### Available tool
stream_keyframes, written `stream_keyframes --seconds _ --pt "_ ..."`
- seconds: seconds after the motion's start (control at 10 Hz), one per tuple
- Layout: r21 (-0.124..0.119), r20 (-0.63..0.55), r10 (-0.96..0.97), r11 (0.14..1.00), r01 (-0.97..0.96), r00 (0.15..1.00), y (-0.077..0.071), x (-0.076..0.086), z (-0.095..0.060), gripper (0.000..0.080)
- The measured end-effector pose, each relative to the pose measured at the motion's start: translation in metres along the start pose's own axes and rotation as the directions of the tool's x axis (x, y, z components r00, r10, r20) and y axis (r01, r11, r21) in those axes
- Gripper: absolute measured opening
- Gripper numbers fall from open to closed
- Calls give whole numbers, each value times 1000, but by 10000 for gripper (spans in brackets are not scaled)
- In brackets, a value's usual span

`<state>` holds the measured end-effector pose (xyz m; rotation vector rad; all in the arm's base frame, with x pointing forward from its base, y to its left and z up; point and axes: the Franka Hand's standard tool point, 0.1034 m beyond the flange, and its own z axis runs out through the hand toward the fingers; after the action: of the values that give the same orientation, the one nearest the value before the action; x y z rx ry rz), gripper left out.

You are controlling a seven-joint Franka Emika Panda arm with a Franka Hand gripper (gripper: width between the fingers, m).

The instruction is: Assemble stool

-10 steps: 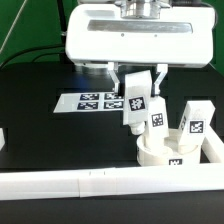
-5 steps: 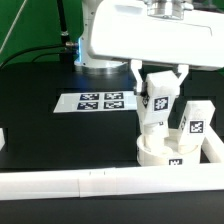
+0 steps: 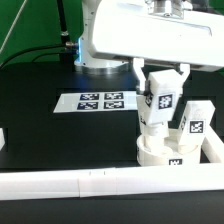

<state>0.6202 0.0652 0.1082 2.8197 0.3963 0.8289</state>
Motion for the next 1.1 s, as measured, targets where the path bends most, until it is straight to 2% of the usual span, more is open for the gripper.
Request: stream_keyframes --seconds 0.3,0.7,1.1 --pt "-6 0 -32 999 32 999 2 -5 4 325" --pt "5 17 -13 1000 13 1000 -14 -17 11 325" --pt "0 11 0 1000 0 1000 -13 -17 12 325"
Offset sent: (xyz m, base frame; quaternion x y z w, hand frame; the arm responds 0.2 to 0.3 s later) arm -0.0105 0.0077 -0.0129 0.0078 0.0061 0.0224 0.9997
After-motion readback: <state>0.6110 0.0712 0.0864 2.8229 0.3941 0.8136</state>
